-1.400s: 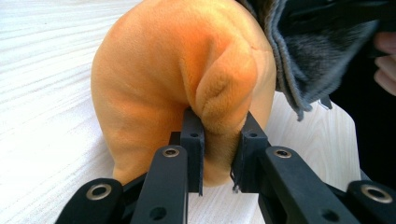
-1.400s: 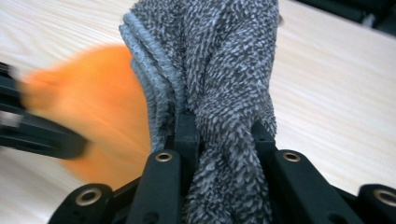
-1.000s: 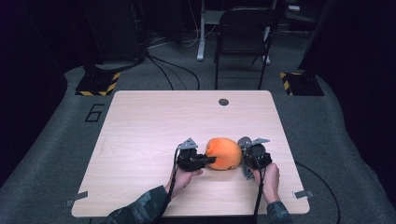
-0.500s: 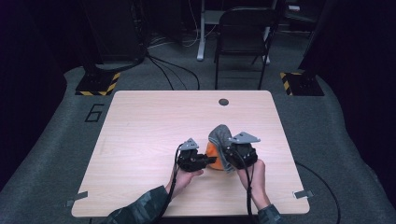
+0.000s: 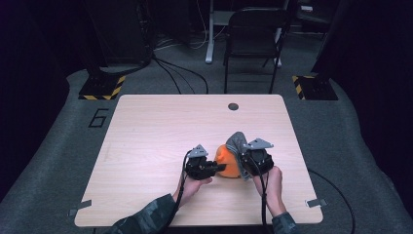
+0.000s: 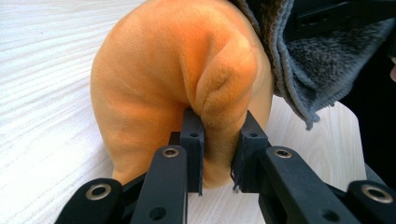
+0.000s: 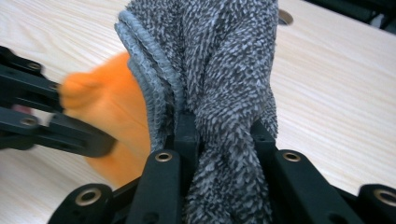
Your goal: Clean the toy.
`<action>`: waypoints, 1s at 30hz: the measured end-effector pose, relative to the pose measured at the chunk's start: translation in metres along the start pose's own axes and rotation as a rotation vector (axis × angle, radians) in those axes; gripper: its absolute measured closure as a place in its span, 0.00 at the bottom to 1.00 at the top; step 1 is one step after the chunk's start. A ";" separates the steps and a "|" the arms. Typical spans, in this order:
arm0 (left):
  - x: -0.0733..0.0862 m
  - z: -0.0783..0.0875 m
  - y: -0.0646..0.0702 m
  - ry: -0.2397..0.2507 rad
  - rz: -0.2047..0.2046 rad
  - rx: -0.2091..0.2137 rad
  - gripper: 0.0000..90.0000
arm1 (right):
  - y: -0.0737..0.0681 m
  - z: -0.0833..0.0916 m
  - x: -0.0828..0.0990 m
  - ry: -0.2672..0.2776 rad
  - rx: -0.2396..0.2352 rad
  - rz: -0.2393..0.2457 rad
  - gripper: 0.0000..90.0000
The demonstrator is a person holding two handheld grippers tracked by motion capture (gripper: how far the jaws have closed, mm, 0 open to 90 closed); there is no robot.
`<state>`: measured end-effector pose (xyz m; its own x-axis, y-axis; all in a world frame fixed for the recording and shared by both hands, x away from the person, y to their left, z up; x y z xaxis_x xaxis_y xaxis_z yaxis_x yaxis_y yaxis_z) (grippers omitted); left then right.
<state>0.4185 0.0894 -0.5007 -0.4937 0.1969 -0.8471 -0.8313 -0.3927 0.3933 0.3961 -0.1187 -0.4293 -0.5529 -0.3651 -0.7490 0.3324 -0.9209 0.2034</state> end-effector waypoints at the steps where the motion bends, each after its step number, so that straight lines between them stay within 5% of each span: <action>1: 0.000 0.000 0.000 -0.001 0.006 0.002 0.86 | 0.003 -0.001 0.001 -0.011 0.002 0.001 0.80; 12: 0.000 0.000 -0.001 0.002 0.005 0.008 0.86 | 0.030 -0.026 0.027 -0.102 0.077 -0.078 0.80; 24: 0.000 0.000 -0.001 0.006 0.007 0.008 0.85 | 0.035 -0.065 0.050 -0.242 0.068 -0.091 0.81; 27: 0.001 0.001 -0.002 0.009 0.011 0.004 0.85 | 0.037 -0.060 0.047 -0.246 0.076 -0.081 0.81; 30: 0.001 0.001 -0.003 0.013 0.020 0.008 0.85 | 0.044 -0.043 0.037 -0.191 0.093 -0.096 0.81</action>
Point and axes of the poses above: each handheld gripper's, and its own axes: z roughly backward along the jaws, x roughly out of its underside, y roughly to its right, the point moved 1 cm from there along -z, roughly forward along the jaws, and after that the axes turned 8 degrees about x, right-handed, at the moved point
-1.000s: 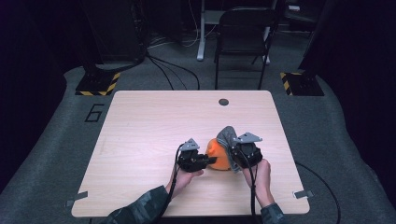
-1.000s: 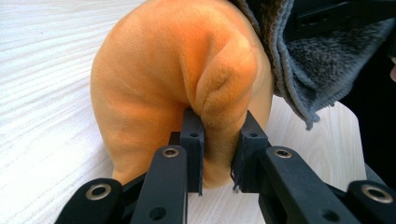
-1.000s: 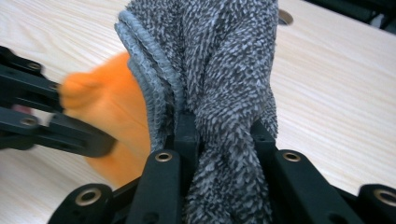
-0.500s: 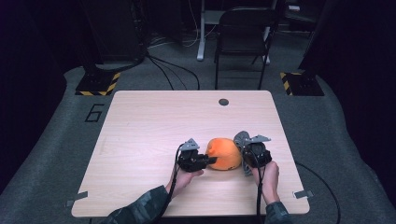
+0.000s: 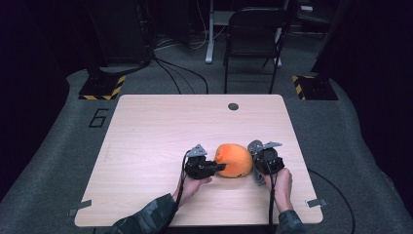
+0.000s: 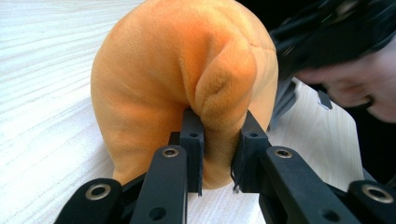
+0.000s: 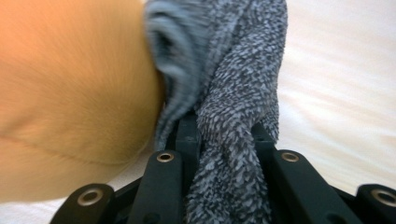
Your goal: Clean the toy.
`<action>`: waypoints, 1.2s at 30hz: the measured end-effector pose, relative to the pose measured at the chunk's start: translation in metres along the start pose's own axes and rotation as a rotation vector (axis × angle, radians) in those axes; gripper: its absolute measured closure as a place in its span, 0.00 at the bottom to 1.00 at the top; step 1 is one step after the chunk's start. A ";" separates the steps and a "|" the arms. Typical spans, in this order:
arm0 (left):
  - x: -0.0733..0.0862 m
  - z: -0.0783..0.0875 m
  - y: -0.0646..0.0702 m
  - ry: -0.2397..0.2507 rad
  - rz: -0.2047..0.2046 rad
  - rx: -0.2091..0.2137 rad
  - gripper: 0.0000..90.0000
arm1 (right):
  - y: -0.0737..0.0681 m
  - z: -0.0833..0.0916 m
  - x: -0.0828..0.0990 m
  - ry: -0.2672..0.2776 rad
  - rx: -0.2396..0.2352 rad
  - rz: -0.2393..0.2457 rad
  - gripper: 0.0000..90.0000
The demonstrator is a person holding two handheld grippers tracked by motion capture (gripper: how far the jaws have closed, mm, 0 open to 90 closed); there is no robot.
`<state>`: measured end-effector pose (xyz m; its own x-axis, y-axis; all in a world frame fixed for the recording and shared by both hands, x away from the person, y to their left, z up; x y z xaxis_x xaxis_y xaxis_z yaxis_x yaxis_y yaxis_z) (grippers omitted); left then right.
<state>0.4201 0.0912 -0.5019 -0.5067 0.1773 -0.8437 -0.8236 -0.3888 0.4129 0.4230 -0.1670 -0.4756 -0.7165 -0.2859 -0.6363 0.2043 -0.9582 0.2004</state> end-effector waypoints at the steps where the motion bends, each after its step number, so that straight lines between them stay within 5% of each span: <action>1: 0.000 0.000 0.000 0.000 -0.001 -0.001 0.85 | 0.002 0.010 -0.004 0.030 0.002 -0.008 0.81; 5: 0.000 0.000 0.000 0.001 -0.003 -0.003 0.85 | -0.002 0.054 -0.018 0.153 -0.045 -0.018 0.81; 8: 0.000 0.000 -0.001 -0.001 -0.011 -0.005 0.85 | -0.019 0.067 -0.023 0.185 -0.087 0.041 0.81; 13: 0.001 -0.001 -0.003 0.002 0.001 -0.016 0.83 | -0.044 0.044 -0.018 0.145 -0.049 0.096 0.82; 18: 0.000 -0.001 -0.003 0.000 -0.011 -0.016 0.77 | -0.042 0.042 -0.018 0.144 -0.058 0.103 0.83; 28: -0.002 0.003 -0.007 -0.003 -0.110 -0.039 0.39 | -0.038 0.037 -0.018 0.140 -0.061 0.083 0.83; 36: 0.002 0.004 -0.013 -0.022 -0.143 -0.077 0.24 | -0.037 0.036 -0.019 0.138 -0.060 0.091 0.83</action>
Point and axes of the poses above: each handheld gripper's, and its own axes: z roughly backward along the jaws, x roughly out of its underside, y roughly to its right, the point moved 1 cm from there along -z, roughly forward along the jaws, and after that the axes turned 8 degrees about x, right-handed, at the moved point
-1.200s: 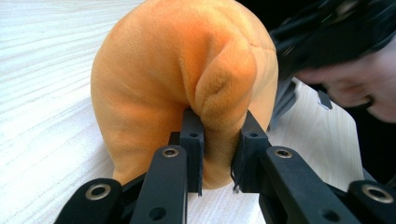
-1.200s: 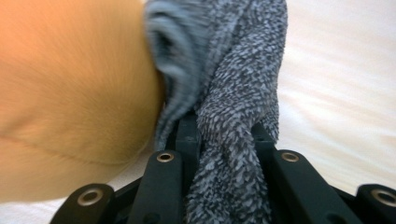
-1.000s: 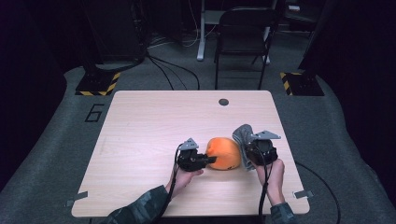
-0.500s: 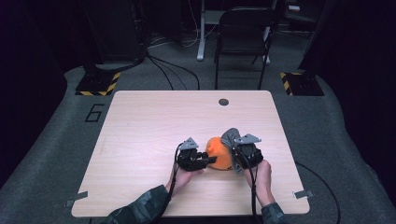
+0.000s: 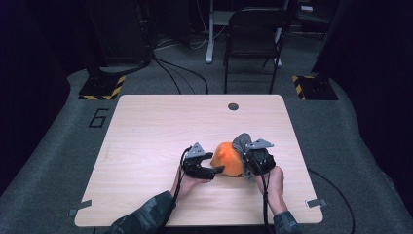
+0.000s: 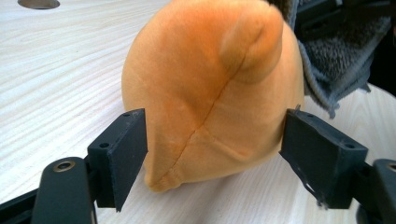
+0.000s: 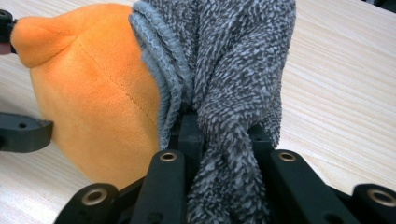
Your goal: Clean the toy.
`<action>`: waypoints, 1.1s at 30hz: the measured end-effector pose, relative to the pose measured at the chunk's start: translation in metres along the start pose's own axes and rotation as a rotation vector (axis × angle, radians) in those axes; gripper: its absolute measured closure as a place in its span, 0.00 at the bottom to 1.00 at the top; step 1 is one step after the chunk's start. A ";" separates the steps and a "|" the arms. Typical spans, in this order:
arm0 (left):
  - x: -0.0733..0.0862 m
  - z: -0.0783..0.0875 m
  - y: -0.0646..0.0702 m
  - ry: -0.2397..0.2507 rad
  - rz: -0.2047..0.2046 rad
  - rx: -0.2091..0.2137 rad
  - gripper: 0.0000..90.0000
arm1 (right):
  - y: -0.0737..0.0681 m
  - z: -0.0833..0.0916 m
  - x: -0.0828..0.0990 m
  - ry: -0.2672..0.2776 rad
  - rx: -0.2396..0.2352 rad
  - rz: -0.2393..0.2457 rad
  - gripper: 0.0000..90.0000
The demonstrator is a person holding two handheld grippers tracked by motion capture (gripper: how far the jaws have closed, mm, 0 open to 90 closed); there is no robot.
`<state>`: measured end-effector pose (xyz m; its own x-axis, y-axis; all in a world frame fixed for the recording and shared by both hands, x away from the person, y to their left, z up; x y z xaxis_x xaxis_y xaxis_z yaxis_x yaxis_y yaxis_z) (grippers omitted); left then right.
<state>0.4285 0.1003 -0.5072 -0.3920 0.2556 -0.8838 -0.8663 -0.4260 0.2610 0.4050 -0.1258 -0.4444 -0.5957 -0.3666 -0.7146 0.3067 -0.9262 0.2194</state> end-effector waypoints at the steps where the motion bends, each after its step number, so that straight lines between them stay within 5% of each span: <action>1: 0.000 0.000 0.000 0.000 -0.005 0.005 0.23 | 0.000 0.000 0.000 0.000 0.000 -0.002 0.83; 20: 0.005 -0.003 0.001 -0.040 -0.046 -0.018 0.21 | 0.002 -0.003 0.000 0.003 0.010 -0.017 0.83; 33: 0.003 -0.013 0.017 -0.034 -0.167 -0.056 0.26 | 0.001 -0.003 0.000 0.006 0.011 -0.015 0.83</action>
Point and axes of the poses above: each handheld gripper's, and its own axes: z roughly backward along the jaws, x roughly out of its underside, y roughly to its right, the point moved 1 cm from there along -z, roughly forward along the jaws, and after that the axes turned 8 degrees about x, right-handed, at the moved point
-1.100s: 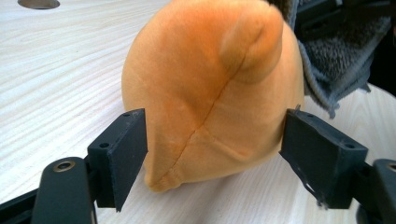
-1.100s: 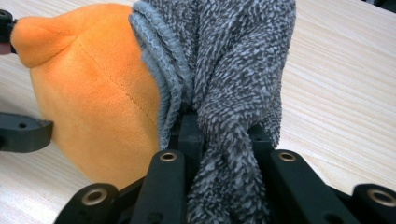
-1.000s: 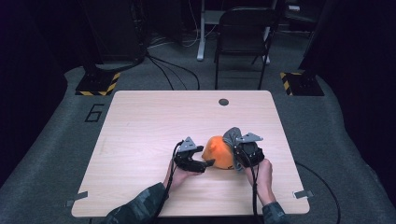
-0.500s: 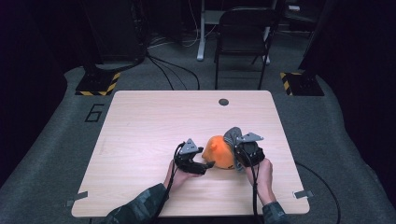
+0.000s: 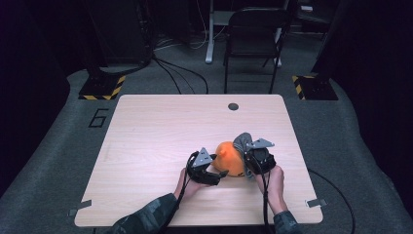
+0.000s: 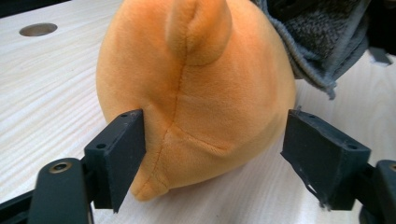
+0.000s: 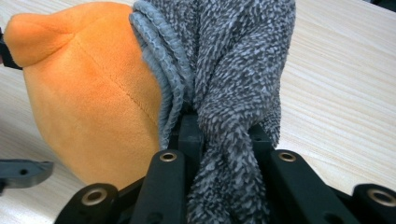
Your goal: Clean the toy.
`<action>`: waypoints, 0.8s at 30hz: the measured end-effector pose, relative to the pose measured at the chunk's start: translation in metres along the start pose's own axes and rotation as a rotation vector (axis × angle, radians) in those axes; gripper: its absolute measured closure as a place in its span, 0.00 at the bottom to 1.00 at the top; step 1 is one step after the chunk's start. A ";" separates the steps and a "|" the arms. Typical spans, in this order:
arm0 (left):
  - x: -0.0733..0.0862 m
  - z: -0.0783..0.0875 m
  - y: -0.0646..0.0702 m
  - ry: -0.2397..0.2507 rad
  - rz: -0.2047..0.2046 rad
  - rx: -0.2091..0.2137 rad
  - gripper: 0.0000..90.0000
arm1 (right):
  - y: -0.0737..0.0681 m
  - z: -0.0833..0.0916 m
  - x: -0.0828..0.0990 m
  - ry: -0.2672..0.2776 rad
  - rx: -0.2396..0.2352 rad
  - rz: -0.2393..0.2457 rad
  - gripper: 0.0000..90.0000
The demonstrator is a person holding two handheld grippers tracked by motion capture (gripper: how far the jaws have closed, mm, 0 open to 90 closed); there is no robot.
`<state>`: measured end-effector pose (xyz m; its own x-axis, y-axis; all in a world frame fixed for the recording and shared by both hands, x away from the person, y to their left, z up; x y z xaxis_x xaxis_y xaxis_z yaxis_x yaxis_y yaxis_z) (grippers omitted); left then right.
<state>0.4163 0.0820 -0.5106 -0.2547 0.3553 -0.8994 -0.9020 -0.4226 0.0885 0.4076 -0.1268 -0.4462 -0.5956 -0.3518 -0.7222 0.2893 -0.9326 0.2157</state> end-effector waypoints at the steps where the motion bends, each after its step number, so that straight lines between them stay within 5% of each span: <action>1: 0.000 -0.001 0.001 -0.003 -0.001 -0.005 0.28 | 0.000 0.000 0.000 0.001 0.001 0.000 0.83; 13: 0.006 -0.004 0.002 -0.004 -0.043 -0.051 0.64 | -0.001 0.004 0.000 0.010 -0.014 0.004 0.83; 18: 0.006 -0.003 0.004 0.007 -0.065 -0.063 0.77 | 0.025 0.023 -0.001 0.071 0.000 -0.041 0.83; 24: 0.006 -0.002 0.005 0.003 -0.082 -0.064 0.86 | 0.060 0.016 0.019 0.013 0.043 -0.128 0.83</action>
<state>0.4107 0.0801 -0.5168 -0.1795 0.3885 -0.9038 -0.8957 -0.4444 -0.0131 0.4015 -0.1906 -0.4371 -0.6155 -0.2285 -0.7543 0.1787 -0.9726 0.1488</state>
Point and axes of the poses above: each handheld gripper's, and its own axes: z roughly backward along the jaws, x roughly out of its underside, y roughly to its right, the point moved 1 cm from there along -z, roughly forward along the jaws, and after that the axes turned 8 degrees about x, right-handed, at the moved point
